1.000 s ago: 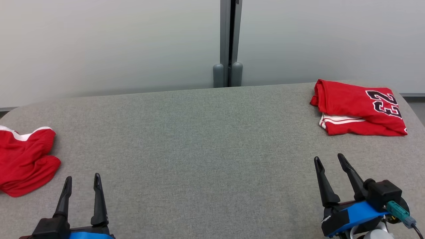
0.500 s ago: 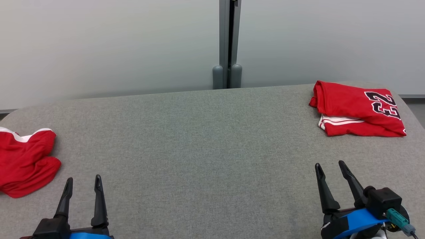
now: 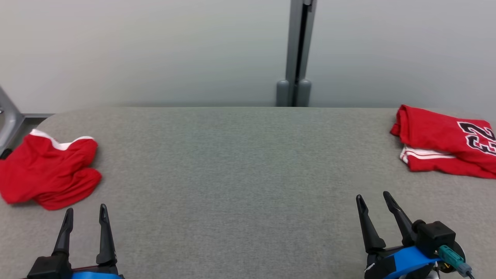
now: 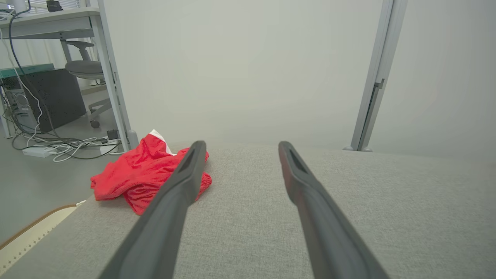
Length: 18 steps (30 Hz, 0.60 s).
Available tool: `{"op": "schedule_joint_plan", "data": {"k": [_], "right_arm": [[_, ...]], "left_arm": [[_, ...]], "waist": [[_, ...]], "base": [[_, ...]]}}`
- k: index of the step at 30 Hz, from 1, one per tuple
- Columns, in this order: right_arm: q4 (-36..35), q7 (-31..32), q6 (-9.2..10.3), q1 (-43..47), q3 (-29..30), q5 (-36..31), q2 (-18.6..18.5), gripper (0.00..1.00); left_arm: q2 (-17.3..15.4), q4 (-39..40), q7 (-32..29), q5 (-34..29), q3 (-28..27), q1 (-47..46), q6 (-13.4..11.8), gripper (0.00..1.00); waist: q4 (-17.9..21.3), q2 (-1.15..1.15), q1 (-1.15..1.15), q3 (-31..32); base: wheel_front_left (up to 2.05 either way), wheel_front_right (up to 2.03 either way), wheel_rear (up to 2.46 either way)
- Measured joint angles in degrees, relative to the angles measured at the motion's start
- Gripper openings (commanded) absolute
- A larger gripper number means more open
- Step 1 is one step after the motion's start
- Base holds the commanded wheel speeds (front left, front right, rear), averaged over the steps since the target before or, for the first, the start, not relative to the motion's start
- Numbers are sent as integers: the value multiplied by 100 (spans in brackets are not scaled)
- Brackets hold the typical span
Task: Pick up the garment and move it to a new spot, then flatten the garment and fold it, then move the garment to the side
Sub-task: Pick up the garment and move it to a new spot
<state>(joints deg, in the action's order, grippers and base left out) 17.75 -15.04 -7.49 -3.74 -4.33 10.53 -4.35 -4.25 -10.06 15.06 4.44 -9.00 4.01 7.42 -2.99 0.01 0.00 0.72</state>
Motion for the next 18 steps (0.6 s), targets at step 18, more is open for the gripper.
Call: {"op": "schedule_joint_plan", "data": {"k": [18], "right_arm": [[43,0,0,-71,-79,-67,74,100]], "left_arm": [[-70,108,1,-29,-242,-1,-42,100]], "waist": [[-1374,-1,0,-60]], "base": [[0,0,0]]}}
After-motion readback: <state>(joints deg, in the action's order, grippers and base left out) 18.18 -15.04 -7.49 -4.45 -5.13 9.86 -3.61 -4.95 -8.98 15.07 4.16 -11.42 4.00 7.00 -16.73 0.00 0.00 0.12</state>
